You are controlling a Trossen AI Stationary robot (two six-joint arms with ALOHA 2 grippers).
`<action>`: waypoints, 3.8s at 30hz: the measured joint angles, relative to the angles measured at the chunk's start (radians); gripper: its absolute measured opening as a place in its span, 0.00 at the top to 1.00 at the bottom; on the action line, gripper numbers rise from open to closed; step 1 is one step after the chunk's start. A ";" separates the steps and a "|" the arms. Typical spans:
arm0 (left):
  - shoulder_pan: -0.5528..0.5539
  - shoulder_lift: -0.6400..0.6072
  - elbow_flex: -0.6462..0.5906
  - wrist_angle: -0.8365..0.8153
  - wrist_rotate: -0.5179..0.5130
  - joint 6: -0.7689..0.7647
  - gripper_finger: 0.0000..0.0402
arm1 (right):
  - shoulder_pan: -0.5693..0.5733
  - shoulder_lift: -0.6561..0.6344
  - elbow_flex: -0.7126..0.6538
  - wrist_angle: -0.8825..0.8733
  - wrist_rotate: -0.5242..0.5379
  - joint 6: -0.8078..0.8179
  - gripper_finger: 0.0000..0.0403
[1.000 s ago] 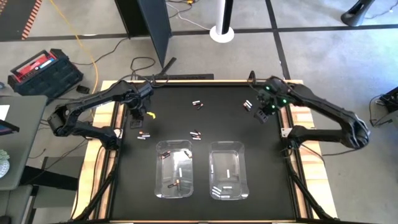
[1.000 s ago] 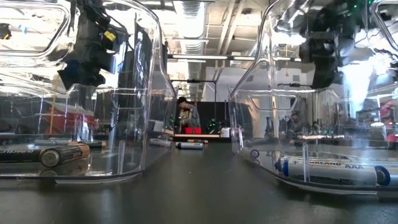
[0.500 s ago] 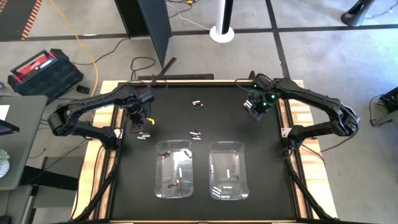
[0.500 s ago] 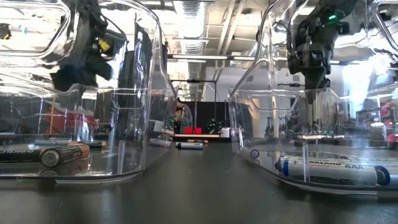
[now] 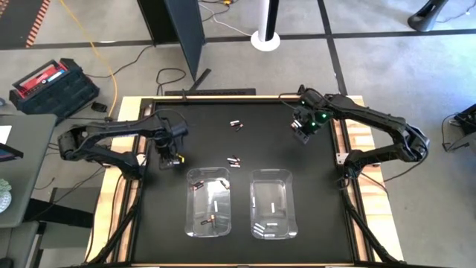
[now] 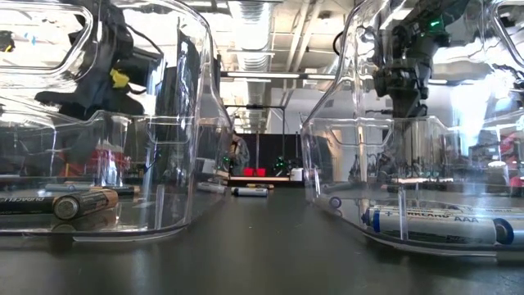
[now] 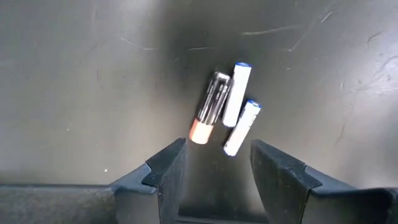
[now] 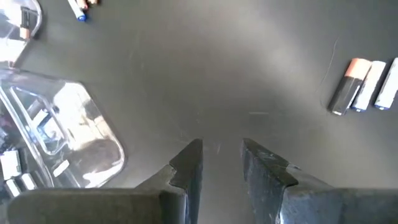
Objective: Sort batteries
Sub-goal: Put the black battery into the left transparent bin
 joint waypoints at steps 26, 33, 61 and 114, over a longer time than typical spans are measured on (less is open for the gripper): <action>-0.008 0.000 -0.089 0.116 -0.048 0.169 0.57 | 0.000 0.000 0.000 0.045 0.001 0.055 0.69; -0.008 0.000 -0.089 0.128 -0.073 0.161 0.57 | 0.000 0.000 0.000 0.049 0.001 0.065 0.69; -0.007 0.001 -0.141 0.225 -0.118 0.171 0.57 | 0.000 0.000 0.000 0.051 0.000 0.106 0.69; 0.110 0.121 0.210 0.156 -0.151 0.276 0.87 | 0.000 -0.001 0.000 0.106 0.006 0.231 0.69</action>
